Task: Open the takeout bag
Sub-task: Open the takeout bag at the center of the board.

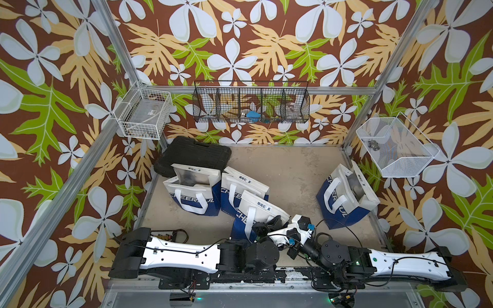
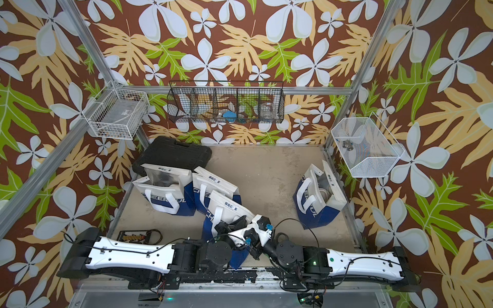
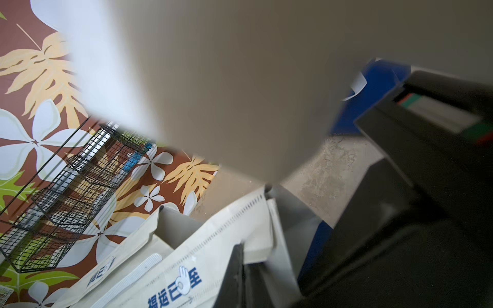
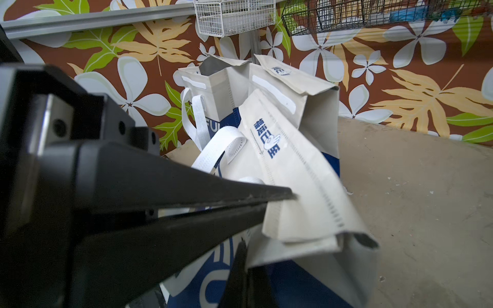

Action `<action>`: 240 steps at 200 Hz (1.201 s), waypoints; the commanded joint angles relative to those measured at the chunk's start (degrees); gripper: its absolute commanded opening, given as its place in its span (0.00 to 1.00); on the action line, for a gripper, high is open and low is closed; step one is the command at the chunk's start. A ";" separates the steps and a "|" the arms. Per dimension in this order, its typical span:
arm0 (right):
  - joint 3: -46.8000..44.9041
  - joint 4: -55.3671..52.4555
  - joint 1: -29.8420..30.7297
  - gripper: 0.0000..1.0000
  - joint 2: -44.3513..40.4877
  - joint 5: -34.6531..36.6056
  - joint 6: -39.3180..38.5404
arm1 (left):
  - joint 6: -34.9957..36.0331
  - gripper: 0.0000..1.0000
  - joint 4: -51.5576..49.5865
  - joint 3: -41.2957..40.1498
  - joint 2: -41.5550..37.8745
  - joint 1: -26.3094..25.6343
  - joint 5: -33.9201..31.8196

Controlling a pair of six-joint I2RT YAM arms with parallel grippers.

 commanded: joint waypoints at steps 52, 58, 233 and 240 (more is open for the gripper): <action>6.99 -26.31 -7.53 0.00 3.79 20.59 25.61 | -10.13 0.00 -20.25 9.29 -7.78 3.58 0.18; 6.78 -25.46 -8.45 0.00 2.36 20.16 25.29 | -12.18 0.00 -23.13 10.69 -7.90 3.58 1.73; 23.04 -46.10 23.40 0.82 9.10 44.50 54.03 | -58.33 0.00 -33.34 16.84 -9.27 20.98 53.25; 24.71 -55.93 23.22 0.78 10.03 45.26 67.69 | -58.79 0.00 -32.76 16.79 -9.70 21.36 54.14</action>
